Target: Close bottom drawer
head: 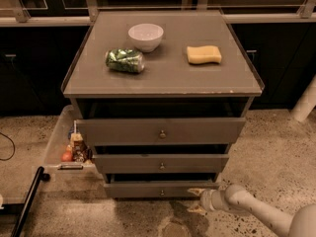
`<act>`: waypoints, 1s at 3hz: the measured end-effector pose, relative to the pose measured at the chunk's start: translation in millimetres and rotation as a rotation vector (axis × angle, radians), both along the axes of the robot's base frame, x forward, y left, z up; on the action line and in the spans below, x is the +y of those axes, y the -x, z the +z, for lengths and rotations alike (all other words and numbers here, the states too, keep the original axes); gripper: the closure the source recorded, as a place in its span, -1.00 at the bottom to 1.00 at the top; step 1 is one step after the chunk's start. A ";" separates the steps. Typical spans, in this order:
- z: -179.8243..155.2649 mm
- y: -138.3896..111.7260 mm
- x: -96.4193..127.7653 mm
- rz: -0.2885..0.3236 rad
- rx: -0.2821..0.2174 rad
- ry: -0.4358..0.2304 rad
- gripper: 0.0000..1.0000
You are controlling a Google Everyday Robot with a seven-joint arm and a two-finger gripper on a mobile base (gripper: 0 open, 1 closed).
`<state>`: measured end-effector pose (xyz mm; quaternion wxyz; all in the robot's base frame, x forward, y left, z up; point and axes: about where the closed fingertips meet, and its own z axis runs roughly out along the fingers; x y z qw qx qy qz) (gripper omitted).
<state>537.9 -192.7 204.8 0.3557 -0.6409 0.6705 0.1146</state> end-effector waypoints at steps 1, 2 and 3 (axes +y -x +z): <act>-2.2 -8.0 -2.8 0.003 -0.014 0.027 0.31; -13.5 -38.6 -12.7 -0.004 -0.001 0.074 0.78; -22.7 -71.8 -25.1 -0.030 0.000 0.118 1.00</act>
Offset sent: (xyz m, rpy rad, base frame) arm 0.1017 -0.0402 -0.0184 -0.1576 -0.0178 -0.0306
